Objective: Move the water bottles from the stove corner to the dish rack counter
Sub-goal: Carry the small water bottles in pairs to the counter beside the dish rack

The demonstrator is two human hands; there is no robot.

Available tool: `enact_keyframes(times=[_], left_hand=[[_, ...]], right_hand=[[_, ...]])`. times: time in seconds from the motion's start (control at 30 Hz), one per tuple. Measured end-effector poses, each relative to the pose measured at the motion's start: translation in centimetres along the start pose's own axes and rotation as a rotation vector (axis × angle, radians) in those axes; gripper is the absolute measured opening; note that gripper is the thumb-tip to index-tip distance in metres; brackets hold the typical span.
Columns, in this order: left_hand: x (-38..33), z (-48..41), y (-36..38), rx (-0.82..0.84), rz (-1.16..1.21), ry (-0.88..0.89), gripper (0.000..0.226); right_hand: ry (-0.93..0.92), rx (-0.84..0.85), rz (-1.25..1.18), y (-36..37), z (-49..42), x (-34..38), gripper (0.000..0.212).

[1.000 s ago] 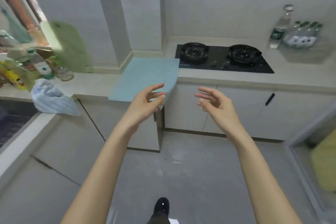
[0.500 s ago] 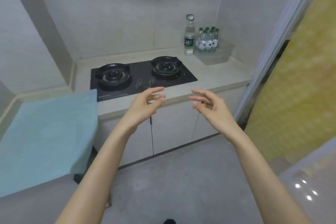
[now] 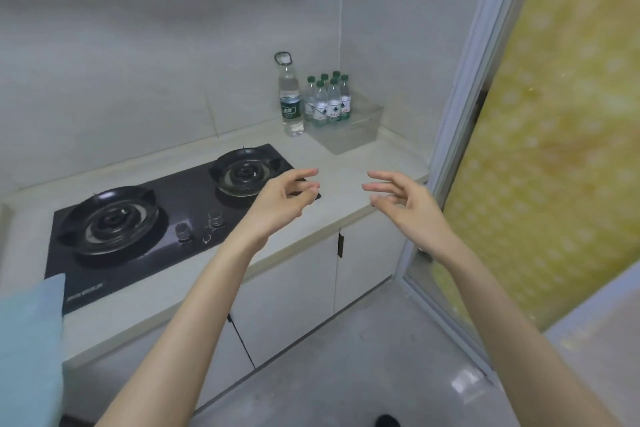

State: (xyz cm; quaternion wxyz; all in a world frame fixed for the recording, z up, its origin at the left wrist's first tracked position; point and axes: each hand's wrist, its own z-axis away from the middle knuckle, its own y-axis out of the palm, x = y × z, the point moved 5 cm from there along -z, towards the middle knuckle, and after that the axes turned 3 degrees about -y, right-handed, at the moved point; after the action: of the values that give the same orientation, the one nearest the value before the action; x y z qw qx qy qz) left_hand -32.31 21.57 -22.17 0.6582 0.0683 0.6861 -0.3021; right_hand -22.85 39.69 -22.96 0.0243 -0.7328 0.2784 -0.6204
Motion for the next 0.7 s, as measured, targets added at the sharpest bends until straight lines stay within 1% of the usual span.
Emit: enact_keyframes(times=[0.13, 0.27, 0.33, 0.37, 0.5, 0.7], left_hand=[[-0.6, -6.8, 2.2, -0.012, -0.021, 0.012, 0.033], [-1.2, -12.6, 4.0, -0.051, -0.040, 0.011, 0.032], [-1.9, -17.0, 5.4, -0.083, -0.016, 0.003, 0.032], [-1.9, -17.5, 5.4, -0.089, -0.018, -0.002, 0.032], [-3.0, -24.2, 6.5, -0.176, -0.022, -0.027, 0.033], [-2.2, -32.9, 6.6, -0.226, -0.071, -0.034, 0.034]], right_hand=[[-0.024, -0.004, 0.014, -2.5, -6.1, -3.0, 0.032], [-0.048, 0.026, 0.037, -4.9, -11.6, -5.3, 0.033], [-0.069, 0.057, 0.049, -7.1, -16.0, -6.6, 0.033], [-0.078, 0.063, 0.048, -7.1, -16.7, -6.8, 0.033], [-0.112, 0.115, 0.071, -9.9, -23.8, -8.7, 0.032], [-0.137, 0.151, 0.075, -11.0, -32.8, -11.4, 0.032]])
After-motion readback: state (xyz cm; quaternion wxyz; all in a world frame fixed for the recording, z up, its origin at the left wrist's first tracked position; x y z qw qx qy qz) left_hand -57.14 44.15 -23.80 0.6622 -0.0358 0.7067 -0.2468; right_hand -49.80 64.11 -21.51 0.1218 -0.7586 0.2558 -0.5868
